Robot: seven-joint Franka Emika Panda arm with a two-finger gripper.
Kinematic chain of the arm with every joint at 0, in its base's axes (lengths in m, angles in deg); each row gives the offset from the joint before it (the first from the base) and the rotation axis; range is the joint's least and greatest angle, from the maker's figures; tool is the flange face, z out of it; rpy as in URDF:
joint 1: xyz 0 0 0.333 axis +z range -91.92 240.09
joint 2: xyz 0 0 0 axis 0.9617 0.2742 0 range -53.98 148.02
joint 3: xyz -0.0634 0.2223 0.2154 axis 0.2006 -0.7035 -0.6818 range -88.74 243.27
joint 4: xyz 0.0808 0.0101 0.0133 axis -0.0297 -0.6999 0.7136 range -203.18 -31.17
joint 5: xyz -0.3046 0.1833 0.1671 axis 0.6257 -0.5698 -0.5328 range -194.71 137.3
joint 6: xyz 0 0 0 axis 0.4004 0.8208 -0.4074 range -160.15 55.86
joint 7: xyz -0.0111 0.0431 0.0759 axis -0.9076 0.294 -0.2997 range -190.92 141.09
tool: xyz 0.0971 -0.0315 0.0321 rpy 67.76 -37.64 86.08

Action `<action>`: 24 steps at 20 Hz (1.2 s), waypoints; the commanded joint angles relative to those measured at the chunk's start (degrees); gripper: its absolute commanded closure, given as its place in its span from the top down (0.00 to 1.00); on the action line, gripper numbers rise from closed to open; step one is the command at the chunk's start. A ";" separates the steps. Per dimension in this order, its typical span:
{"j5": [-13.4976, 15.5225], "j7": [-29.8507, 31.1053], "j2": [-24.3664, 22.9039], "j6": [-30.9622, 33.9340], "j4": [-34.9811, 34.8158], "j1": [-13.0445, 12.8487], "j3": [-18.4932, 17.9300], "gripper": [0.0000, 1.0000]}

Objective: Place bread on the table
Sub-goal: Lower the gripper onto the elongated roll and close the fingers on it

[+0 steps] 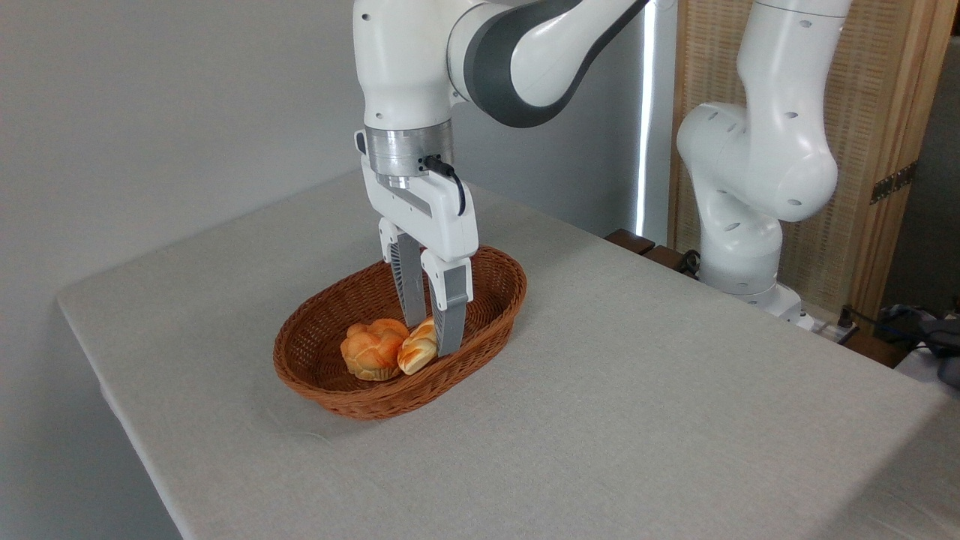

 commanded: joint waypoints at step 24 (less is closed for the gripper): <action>-1.01 -1.54 -0.62 -1.14 -0.63 -0.47 -0.53 0.22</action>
